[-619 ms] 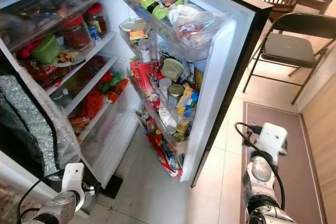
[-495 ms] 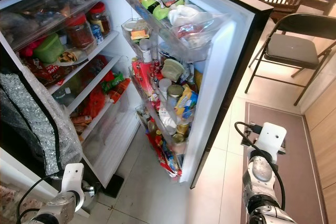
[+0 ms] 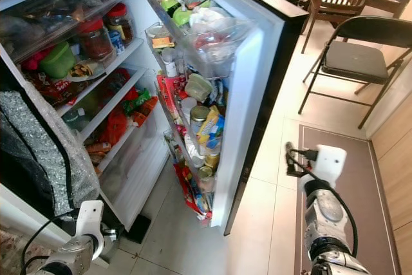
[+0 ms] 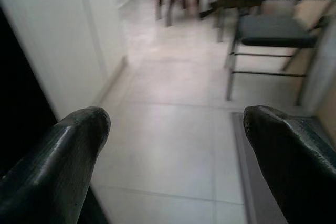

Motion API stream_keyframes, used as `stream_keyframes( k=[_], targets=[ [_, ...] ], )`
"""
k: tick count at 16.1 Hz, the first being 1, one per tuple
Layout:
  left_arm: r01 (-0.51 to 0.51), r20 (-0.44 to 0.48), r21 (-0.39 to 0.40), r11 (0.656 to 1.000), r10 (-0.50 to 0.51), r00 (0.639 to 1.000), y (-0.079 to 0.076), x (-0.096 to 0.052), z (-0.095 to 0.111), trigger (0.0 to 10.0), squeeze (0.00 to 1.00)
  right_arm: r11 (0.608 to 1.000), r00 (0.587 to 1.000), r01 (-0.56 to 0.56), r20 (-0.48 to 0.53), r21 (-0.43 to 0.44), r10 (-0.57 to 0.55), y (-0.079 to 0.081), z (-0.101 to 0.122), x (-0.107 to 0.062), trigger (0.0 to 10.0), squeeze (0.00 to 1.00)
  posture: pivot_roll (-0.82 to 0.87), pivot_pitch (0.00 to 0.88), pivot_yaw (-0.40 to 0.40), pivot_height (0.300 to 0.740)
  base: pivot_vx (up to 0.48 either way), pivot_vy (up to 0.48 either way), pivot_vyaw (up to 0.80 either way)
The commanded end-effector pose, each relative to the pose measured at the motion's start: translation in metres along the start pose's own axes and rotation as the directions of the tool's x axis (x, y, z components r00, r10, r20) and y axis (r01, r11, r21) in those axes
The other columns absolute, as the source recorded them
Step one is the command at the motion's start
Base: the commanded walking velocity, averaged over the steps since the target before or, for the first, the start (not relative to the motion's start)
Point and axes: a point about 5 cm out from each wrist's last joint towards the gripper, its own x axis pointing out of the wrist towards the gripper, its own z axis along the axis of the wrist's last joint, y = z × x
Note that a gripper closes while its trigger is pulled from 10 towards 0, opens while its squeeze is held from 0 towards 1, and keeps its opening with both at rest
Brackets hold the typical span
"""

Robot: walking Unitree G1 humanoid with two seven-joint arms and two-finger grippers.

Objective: Restocking fridge

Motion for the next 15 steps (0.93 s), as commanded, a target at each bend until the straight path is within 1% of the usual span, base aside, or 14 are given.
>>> stream_keyframes(
  k=[1,2,3,5,7,8,10,13,14,15],
  targets=[
    [0.002,-0.022,0.018,1.0,-0.002,1.0,0.001,-0.001,-0.005,10.0,0.0,0.998,0.998,-0.063,0.004,0.02,0.063,0.007,0.005,0.006,10.0,0.0,-0.08,0.0,-0.012,0.74,0.0,0.0,0.0],
    [0.003,-0.023,0.019,1.0,-0.002,1.0,0.001,-0.001,-0.005,10.0,0.0,0.993,0.993,-0.115,0.0,0.019,0.115,0.013,0.006,0.007,10.0,0.0,-0.08,0.0,-0.012,0.74,0.0,0.0,0.0],
    [0.003,-0.025,0.021,1.0,-0.003,1.0,0.0,0.0,-0.005,10.0,0.0,0.977,0.977,-0.211,-0.002,0.031,0.211,0.025,0.008,0.01,10.0,0.0,-0.08,0.0,-0.013,0.74,0.0,0.0,0.0],
    [0.003,-0.024,0.02,1.0,-0.002,1.0,0.0,0.0,-0.005,10.0,0.0,0.952,0.952,-0.305,-0.003,0.017,0.305,0.038,0.011,0.014,10.0,0.0,-0.08,0.0,-0.016,0.74,0.0,0.0,0.0],
    [0.004,-0.022,0.024,1.0,-0.004,1.0,-0.001,0.0,-0.004,10.0,0.0,0.94,0.94,-0.34,0.0,-0.027,0.34,0.047,0.018,0.019,10.0,0.0,-0.07,0.0,-0.021,0.74,0.0,0.0,0.0],
    [0.01,-0.021,0.035,0.999,-0.009,1.0,-0.002,0.0,-0.003,10.0,0.0,0.924,0.925,-0.379,0.011,-0.056,0.381,0.055,0.024,0.022,10.0,0.0,-0.07,0.0,-0.026,0.74,0.0,0.0,0.0],
    [0.006,-0.019,0.025,1.0,-0.005,1.0,-0.002,0.0,-0.003,10.0,0.0,0.906,0.907,-0.418,0.031,-0.062,0.42,0.063,0.032,0.027,10.0,0.0,-0.07,0.0,-0.027,0.74,0.0,0.0,0.0],
    [0.005,-0.021,0.02,1.0,-0.005,1.0,-0.002,0.0,-0.004,10.0,0.0,0.838,0.832,-0.536,0.101,-0.103,0.545,0.091,0.057,0.035,10.0,0.0,-0.07,0.0,-0.029,0.74,0.0,0.0,0.0],
    [0.004,-0.021,0.016,1.0,-0.004,1.0,-0.002,0.0,-0.003,10.0,0.0,0.793,0.783,-0.597,0.126,-0.123,0.609,0.105,0.067,0.036,10.0,0.0,-0.07,0.0,-0.032,0.74,0.0,0.0,0.0],
    [0.004,-0.02,0.014,1.0,-0.004,1.0,-0.002,0.0,-0.003,10.0,0.0,0.756,0.745,-0.639,0.131,-0.141,0.654,0.114,0.071,0.035,10.0,0.0,-0.06,0.0,-0.032,0.74,0.0,0.0,0.0]
  ],
)
